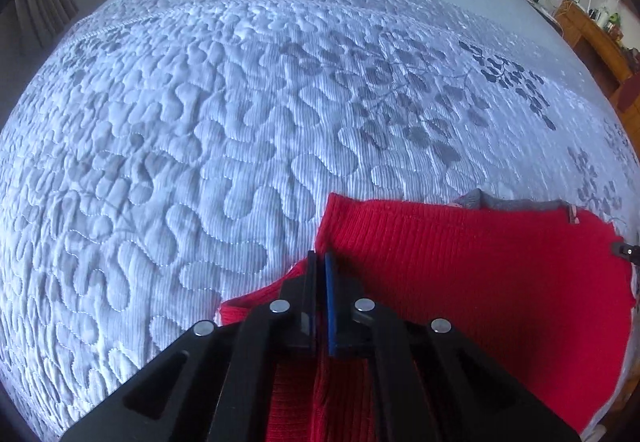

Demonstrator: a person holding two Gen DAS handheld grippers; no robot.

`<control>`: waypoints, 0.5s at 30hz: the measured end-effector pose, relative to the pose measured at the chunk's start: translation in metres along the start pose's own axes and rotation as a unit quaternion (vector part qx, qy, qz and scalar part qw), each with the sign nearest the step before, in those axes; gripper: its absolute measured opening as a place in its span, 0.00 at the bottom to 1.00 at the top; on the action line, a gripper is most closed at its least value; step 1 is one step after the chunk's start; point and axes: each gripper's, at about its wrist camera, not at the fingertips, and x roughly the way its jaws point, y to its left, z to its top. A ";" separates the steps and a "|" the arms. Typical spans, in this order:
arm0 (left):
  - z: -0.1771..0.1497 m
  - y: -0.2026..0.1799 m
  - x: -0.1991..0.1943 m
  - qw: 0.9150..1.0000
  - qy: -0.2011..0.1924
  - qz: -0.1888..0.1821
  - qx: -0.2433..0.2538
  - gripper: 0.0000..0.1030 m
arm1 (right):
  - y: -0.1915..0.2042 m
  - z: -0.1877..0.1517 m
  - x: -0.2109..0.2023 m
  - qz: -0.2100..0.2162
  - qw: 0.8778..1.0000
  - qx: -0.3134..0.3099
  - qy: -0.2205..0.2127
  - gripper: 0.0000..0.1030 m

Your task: Fold small clothes

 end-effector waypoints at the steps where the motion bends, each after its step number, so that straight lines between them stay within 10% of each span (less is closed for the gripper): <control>1: 0.000 -0.001 -0.001 1.000 -0.001 0.001 0.001 0.04 | 0.001 0.000 0.000 0.000 1.000 0.001 -0.001 0.04; 9: -0.018 -0.004 -0.070 0.999 -0.022 0.045 0.014 0.58 | 0.019 -0.027 -0.043 -0.030 0.999 -0.041 -0.018 0.30; 15: -0.092 -0.013 -0.110 0.999 -0.030 0.018 0.024 0.59 | 0.023 -0.107 -0.059 -0.003 0.998 -0.060 0.002 0.30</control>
